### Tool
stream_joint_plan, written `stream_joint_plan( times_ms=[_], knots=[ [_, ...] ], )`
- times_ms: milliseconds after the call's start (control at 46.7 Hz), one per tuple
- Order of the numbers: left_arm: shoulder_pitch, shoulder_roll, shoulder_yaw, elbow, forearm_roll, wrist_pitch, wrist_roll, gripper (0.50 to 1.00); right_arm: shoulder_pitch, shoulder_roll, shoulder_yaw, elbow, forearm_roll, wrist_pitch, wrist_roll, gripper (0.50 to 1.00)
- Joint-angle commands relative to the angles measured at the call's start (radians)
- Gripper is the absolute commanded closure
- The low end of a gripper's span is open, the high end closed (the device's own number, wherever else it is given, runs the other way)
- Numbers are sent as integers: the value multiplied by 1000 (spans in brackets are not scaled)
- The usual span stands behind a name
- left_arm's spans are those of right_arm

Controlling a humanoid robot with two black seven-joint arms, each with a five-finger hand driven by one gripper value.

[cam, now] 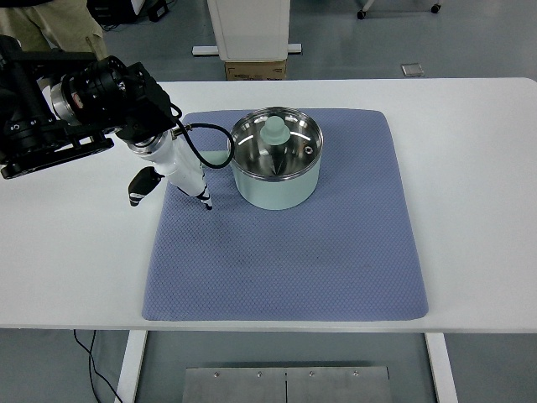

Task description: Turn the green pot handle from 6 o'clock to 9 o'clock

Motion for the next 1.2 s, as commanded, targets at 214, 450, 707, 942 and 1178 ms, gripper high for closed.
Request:
stream_joint_plan(
  times_ms=[214, 450, 707, 942, 1178],
  knots=[
    [2, 0, 2, 19, 47, 13, 1, 500, 0, 0, 0, 0, 0, 0, 0, 500],
    [0, -2, 0, 0, 32, 10, -11, 500, 0, 0, 0, 0, 0, -1, 0, 500],
    [-12, 1, -6, -97, -98, -1, -54, 500, 0, 0, 0, 0, 0, 0, 1, 500],
    [-8, 3, -30, -160, -284, -4, -60, 500, 0, 0, 0, 0, 0, 0, 1, 500],
    [17, 0, -95, -169, -505, 13, -51, 500, 0, 0, 0, 0, 0, 0, 0, 500]
  ],
)
